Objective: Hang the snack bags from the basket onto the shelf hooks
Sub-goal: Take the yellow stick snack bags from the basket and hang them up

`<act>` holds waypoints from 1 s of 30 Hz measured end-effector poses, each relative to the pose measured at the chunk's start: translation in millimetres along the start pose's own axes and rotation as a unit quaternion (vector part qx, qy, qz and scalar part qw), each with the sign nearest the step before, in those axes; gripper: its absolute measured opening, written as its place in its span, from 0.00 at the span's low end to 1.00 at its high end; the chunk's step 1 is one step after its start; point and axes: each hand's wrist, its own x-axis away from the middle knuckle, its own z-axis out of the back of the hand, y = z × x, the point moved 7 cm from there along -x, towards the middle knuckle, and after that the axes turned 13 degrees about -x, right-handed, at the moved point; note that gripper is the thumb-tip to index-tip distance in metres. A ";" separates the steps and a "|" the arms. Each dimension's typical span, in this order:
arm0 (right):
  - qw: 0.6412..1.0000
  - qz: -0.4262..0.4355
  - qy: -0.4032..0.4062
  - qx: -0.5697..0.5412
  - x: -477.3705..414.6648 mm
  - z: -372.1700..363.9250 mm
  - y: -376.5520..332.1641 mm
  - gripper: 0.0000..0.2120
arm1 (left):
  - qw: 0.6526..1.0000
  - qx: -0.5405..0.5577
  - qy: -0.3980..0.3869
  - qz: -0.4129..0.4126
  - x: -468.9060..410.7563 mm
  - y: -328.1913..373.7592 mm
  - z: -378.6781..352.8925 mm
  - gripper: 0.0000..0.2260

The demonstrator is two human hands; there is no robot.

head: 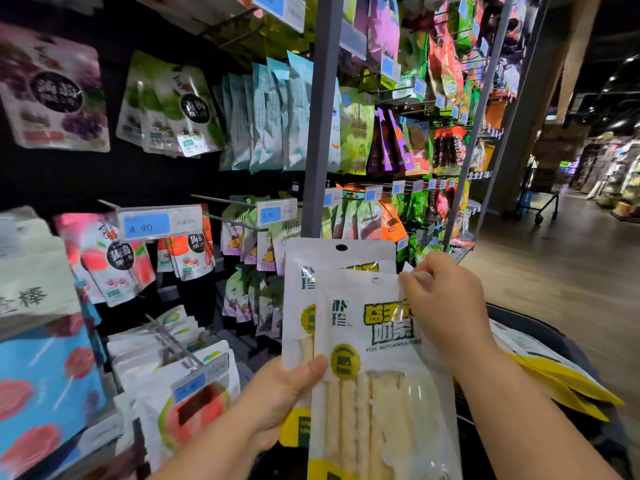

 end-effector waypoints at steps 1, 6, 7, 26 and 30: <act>1.000 -0.001 0.000 0.000 1.1 -2.3 -1.4 0.12 | 1.000 -0.007 -0.001 0.003 4.3 -0.9 -2.5 0.20; 0.999 -0.002 -0.016 -0.046 6.2 -18.5 -10.5 0.12 | 0.999 0.021 0.031 0.036 26.6 -8.6 5.5 0.22; 0.998 -0.003 -0.021 -0.061 8.4 -23.2 -12.8 0.13 | 0.998 0.020 0.048 0.033 32.5 -7.8 10.5 0.22; 0.753 -0.150 -0.476 -0.429 144.1 -172.9 -111.4 0.19 | 0.924 0.025 0.374 -0.077 190.7 34.0 165.0 0.16; 0.687 -0.179 -0.519 -0.476 198.0 -194.6 -129.1 0.28 | 0.910 -0.061 0.409 -0.034 232.7 34.3 191.3 0.13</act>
